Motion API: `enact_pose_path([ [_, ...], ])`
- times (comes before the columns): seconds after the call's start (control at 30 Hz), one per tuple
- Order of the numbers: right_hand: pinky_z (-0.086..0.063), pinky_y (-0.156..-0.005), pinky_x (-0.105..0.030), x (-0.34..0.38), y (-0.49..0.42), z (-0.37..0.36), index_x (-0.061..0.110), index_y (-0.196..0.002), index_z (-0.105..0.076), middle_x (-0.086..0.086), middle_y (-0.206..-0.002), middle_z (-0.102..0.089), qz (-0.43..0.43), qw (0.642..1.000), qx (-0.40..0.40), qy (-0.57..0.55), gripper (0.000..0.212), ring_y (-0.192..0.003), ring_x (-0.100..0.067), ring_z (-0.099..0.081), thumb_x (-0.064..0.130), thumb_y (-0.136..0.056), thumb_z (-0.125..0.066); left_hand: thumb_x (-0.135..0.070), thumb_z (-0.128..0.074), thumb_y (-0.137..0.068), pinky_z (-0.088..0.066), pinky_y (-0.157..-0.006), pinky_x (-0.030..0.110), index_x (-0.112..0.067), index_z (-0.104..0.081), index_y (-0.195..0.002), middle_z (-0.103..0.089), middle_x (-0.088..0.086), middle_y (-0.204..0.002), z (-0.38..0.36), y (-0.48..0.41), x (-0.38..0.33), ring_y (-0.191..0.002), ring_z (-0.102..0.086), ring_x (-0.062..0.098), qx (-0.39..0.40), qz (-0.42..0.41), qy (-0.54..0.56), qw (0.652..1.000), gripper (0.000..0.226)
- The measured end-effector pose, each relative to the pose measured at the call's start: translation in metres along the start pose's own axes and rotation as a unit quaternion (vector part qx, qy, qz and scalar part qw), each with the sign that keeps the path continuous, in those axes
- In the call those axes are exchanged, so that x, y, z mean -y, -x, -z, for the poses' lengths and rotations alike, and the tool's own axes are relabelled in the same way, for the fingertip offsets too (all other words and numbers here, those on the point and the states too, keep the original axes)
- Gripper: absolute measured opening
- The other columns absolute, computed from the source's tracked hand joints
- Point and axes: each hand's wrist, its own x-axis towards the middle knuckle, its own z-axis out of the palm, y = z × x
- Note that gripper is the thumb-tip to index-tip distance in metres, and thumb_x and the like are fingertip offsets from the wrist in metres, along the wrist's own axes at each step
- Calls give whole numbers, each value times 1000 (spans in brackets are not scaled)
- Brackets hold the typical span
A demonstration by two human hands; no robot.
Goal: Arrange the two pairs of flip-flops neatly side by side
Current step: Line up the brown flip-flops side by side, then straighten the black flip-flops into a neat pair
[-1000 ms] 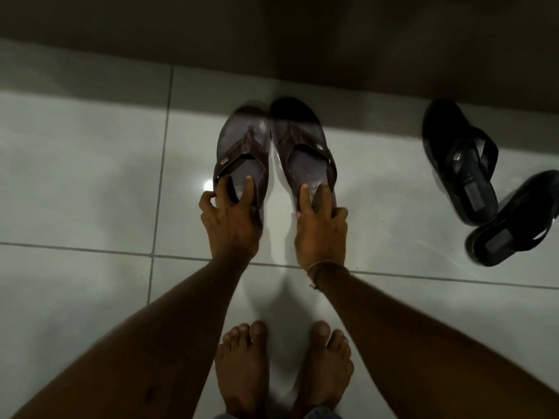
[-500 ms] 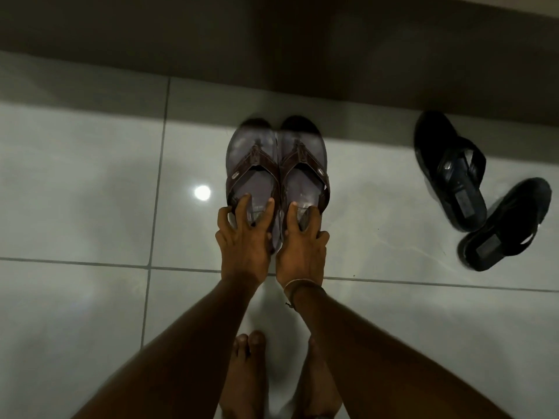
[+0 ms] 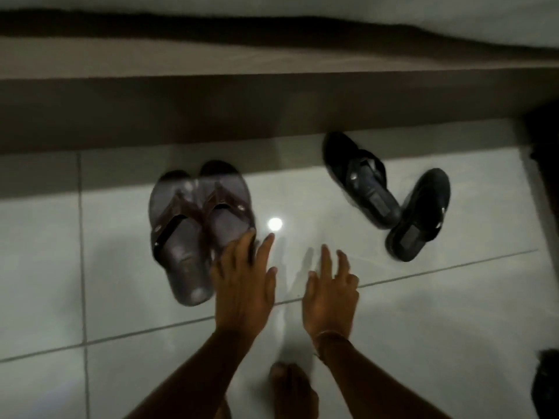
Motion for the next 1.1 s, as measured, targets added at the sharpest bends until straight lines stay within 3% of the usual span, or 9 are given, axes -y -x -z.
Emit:
enact_pose_path([
  [0.2, -41, -104, -61, -141, -92, 42, 26, -151, -38, -15, -162, -29, -174, 983, -40, -36, 49, -135, -47, -38, 33, -103, -45, -47, -51, -100, -34, -115, 49, -29, -39, -151, -36, 2, -163, -51, -81, -153, -149, -31, 27, 62, -117, 50, 990, 55],
  [0.33, -43, -105, -60, -187, -144, 44, 31, -151, -38, -12, -162, -24, -151, 985, -12, -85, 46, -132, -46, -40, 34, -105, -41, -43, -52, -100, -34, -114, 54, -28, -35, -153, -30, 9, -164, -93, -125, -215, -150, -27, 33, 92, -140, 11, 986, 57],
  [0.53, -47, -104, -57, -192, -166, 26, 35, -157, -30, -9, -158, -31, -161, 978, -4, -135, 56, -128, -39, -44, 36, -103, -48, -48, -43, -104, -30, -119, 60, -39, -18, -160, -8, 9, -172, -133, -143, -220, -157, -9, 38, 129, -128, -60, 981, 62],
  [0.63, -44, -109, -56, -203, -181, 28, 36, -157, -33, -7, -163, -26, -134, 979, 11, -154, 56, -133, -39, -42, 34, -103, -50, -51, -43, -104, -27, -124, 54, -38, -25, -160, -8, 9, -173, -135, -139, -209, -158, -9, 37, 123, -142, -45, 981, 60],
  [0.73, -42, -114, -53, -221, -204, 40, 37, -156, -36, -6, -167, -24, -54, 984, 54, -161, 59, -134, -39, -41, 24, -102, -55, -44, -53, -101, -32, -123, 52, -29, -42, -155, -18, 11, -171, -132, -135, -195, -156, -17, 37, 113, -196, -4, 974, 57],
  [0.9, -39, -120, -46, -230, -240, 59, 28, -154, -44, -8, -166, -29, 64, 981, 123, -136, 65, -140, -39, -44, 5, -96, -61, -36, -59, -98, -34, -122, 52, -25, -50, -150, -23, 13, -170, -127, -134, -188, -156, -20, 38, 144, -258, 21, 955, 54],
  [0.97, -37, -121, -39, -229, -245, 61, 25, -154, -46, -10, -165, -31, 73, 978, 131, -142, 66, -141, -39, -44, 1, -94, -63, -35, -59, -98, -33, -123, 52, -23, -51, -150, -24, 14, -169, -127, -134, -188, -156, -20, 38, 149, -261, 28, 953, 54],
  [1.1, -38, -121, -43, -231, -246, 60, 25, -154, -46, -10, -164, -33, 73, 976, 136, -152, 69, -142, -39, -43, 0, -92, -64, -35, -57, -99, -34, -122, 53, -22, -52, -149, -26, 16, -168, -129, -129, -182, -156, -20, 39, 162, -267, 44, 949, 52],
])
